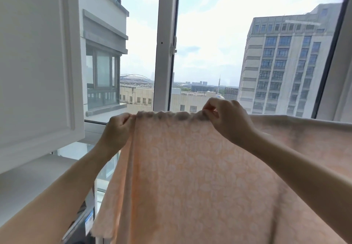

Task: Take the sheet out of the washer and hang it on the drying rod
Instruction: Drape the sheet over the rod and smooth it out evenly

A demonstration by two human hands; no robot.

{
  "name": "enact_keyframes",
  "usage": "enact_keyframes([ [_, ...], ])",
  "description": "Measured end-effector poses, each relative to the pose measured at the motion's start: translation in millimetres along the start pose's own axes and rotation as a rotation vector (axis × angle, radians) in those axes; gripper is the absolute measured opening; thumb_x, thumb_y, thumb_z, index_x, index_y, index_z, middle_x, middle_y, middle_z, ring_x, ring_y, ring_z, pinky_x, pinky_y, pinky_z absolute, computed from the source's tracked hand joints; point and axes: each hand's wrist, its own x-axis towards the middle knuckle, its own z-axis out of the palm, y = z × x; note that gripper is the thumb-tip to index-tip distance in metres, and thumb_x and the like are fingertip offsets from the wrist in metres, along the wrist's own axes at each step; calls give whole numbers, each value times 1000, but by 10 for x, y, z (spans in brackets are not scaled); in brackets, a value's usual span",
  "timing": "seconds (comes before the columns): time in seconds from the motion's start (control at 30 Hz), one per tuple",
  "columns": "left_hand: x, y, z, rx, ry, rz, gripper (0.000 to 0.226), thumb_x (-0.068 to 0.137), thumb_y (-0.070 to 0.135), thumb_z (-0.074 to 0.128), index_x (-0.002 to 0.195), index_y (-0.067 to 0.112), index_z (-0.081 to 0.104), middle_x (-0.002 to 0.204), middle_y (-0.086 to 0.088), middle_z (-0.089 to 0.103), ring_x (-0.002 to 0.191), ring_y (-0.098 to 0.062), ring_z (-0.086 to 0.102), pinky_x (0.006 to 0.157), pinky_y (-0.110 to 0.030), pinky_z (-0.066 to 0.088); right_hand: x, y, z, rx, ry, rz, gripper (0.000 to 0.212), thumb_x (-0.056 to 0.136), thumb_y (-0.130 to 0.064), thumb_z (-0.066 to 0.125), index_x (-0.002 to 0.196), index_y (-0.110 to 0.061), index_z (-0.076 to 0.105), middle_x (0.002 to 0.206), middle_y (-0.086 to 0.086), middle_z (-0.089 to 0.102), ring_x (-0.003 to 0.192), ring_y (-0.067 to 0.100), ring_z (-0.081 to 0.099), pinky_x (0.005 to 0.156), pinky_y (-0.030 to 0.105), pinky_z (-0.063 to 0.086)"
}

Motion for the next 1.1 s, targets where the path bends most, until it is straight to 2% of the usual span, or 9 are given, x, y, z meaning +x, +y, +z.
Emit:
enact_keyframes([
  [0.07, -15, 5, -39, 12, 45, 12, 32, 99, 24, 52, 80, 2, 66, 72, -18, 63, 64, -18, 52, 61, -29, 40, 21, -18, 2, 0, 8, -1, 10, 94, -22, 61, 94, -16, 68, 80, -3, 70, 72, 15, 65, 69, 35, 55],
  [0.2, -25, 39, -114, 86, 341, 67, 21, 99, 14, 49, 86, 7, 62, 70, 0, 58, 64, -7, 51, 54, -12, 34, 53, -53, 12, 7, 65, 2, 10, 94, -22, 60, 95, -17, 68, 82, -3, 72, 72, 16, 66, 69, 36, 56],
  [0.3, -23, -37, -99, 163, 212, 0, 19, 96, 14, 54, 86, 5, 67, 77, -6, 65, 76, -21, 61, 60, -21, 40, 24, -79, 50, -2, 28, -37, 12, 94, -22, 61, 97, -13, 69, 79, -2, 71, 67, 13, 64, 67, 35, 57],
  [0.37, -70, -36, -53, 200, 212, 2, 14, 95, 10, 55, 92, 6, 68, 87, -8, 69, 85, -23, 64, 71, -25, 43, 16, -73, 67, -2, 21, -45, 12, 94, -21, 61, 97, -13, 69, 77, -2, 70, 65, 13, 64, 66, 37, 58],
  [0.47, -215, 160, 69, 295, 324, 330, 19, 94, 0, 51, 108, 4, 65, 107, -9, 68, 94, -14, 61, 83, -21, 45, 24, -58, 66, 0, 24, -39, 11, 94, -22, 61, 96, -14, 69, 76, -3, 69, 64, 13, 64, 65, 37, 58],
  [0.53, -268, 320, 210, 395, 194, 536, 26, 95, 1, 51, 118, 5, 62, 115, -9, 67, 103, -16, 61, 90, -21, 43, 26, -63, 68, -7, 28, -36, 11, 94, -22, 60, 95, -15, 69, 74, -4, 68, 63, 12, 63, 65, 36, 57],
  [0.63, -235, 462, 411, 502, 25, 572, 33, 99, 21, 44, 128, 13, 56, 121, -3, 66, 110, -17, 61, 97, -32, 43, 42, -36, 72, 9, 39, -18, 11, 95, -21, 59, 94, -13, 67, 75, -3, 68, 63, 12, 62, 64, 35, 56],
  [0.8, -160, 509, 590, 544, -16, 555, 41, 99, 38, 31, 125, 20, 58, 116, 4, 68, 106, -15, 62, 93, -41, 45, 67, 139, -31, 33, 114, 48, 11, 94, -19, 61, 94, -12, 68, 77, 0, 71, 66, 13, 64, 67, 35, 57],
  [1.1, -261, 572, 778, 737, 46, 639, 36, 96, 37, 52, 125, 18, 60, 117, 0, 68, 101, -25, 63, 93, -46, 47, -85, 216, -109, 37, -37, 6, 13, 95, -20, 57, 94, -13, 68, 76, -1, 70, 65, 12, 65, 65, 37, 58],
])
